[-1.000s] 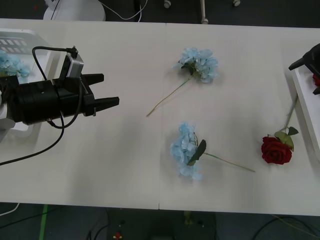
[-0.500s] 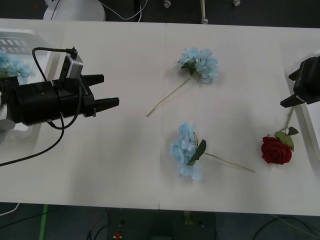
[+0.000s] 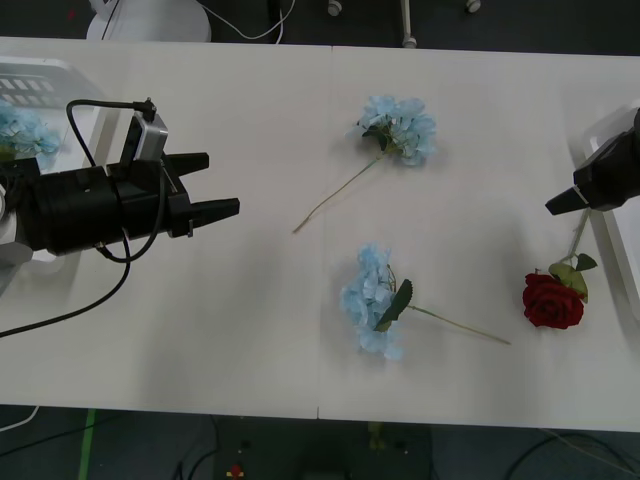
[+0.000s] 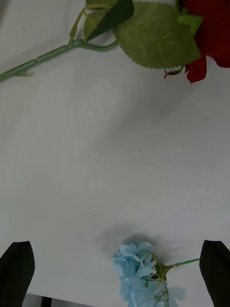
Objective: Put the red flowers into the right box and the blue flowers into the left box
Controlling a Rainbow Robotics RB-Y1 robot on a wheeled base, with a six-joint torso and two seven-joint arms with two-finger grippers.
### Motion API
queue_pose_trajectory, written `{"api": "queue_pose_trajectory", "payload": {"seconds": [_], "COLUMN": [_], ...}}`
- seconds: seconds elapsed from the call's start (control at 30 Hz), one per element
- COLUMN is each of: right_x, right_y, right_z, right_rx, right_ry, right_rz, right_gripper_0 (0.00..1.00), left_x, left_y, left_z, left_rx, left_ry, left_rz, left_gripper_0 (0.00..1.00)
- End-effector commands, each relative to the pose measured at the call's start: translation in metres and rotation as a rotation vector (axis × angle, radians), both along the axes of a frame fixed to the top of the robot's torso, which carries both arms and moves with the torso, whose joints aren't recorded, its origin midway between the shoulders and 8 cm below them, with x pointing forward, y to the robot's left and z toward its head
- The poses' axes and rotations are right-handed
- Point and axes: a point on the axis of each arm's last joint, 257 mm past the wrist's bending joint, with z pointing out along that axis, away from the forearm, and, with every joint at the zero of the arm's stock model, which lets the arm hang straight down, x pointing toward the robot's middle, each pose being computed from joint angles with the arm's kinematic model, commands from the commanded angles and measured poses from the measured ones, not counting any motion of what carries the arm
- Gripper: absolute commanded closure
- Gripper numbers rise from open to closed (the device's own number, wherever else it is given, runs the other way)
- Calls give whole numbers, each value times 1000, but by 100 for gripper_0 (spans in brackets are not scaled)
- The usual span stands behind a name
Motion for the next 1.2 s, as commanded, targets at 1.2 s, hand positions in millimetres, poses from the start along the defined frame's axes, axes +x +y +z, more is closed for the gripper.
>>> {"api": "queue_pose_trajectory", "payload": {"seconds": [1.2], "right_x": [-58], "right_y": [-63], "right_z": [-102], "right_rx": [45], "right_ry": [121], "right_rz": [-447], "right_gripper_0": [0], "left_x": [-13], "left_y": [-12], "left_z": [-5], "left_rx": [-49], "left_ry": [22], "left_rz": [-10], "left_gripper_0": [0]}}
